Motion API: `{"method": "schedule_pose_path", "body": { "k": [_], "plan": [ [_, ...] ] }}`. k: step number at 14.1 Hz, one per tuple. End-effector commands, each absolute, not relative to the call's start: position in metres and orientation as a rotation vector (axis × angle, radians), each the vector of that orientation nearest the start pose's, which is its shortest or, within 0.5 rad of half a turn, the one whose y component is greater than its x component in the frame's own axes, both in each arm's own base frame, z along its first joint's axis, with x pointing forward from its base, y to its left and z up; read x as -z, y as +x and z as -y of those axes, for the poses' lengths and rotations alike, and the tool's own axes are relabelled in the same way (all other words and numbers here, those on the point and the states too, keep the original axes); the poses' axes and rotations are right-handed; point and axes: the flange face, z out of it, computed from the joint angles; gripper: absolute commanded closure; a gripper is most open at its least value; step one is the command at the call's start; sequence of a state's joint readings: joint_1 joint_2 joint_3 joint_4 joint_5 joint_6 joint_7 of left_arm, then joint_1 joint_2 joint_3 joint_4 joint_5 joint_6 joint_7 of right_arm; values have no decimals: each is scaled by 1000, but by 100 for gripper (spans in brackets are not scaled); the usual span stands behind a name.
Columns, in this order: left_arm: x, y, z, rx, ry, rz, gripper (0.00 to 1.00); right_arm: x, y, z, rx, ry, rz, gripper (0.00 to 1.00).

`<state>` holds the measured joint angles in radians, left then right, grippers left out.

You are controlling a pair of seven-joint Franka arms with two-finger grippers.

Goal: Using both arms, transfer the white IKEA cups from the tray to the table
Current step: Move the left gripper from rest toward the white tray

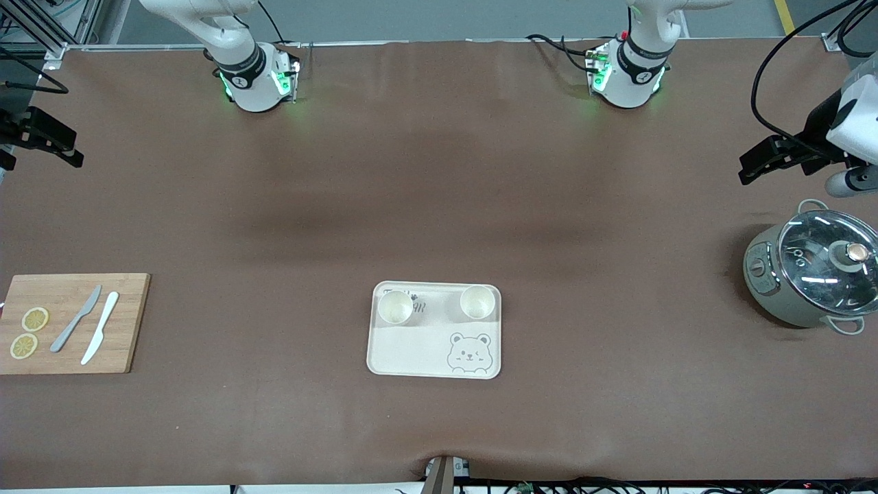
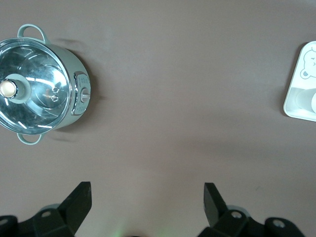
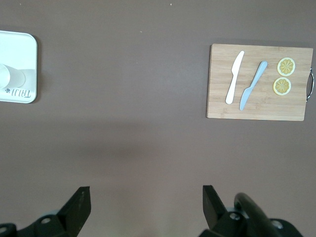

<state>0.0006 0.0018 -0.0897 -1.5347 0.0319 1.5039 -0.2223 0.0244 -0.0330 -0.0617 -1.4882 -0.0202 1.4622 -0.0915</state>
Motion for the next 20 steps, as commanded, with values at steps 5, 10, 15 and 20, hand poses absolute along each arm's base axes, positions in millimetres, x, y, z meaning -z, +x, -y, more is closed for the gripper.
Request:
{"method": "schedule_pose_path", "body": {
  "k": [5, 10, 15, 20],
  "plan": [
    [-635, 552, 46, -60, -3105, 215, 0, -676, 527, 26, 28, -3171, 79, 0],
    [-549, 600, 71, -205, -3113, 167, 0, -674, 529, 34, 21, -3170, 55, 0],
    [-461, 631, 156, -164, -3086, 180, 0, -676, 528, 30, 26, -3169, 65, 0],
    [-396, 633, 213, -116, -3103, 180, 0, -676, 529, 31, 26, -3169, 63, 0]
  ]
}}
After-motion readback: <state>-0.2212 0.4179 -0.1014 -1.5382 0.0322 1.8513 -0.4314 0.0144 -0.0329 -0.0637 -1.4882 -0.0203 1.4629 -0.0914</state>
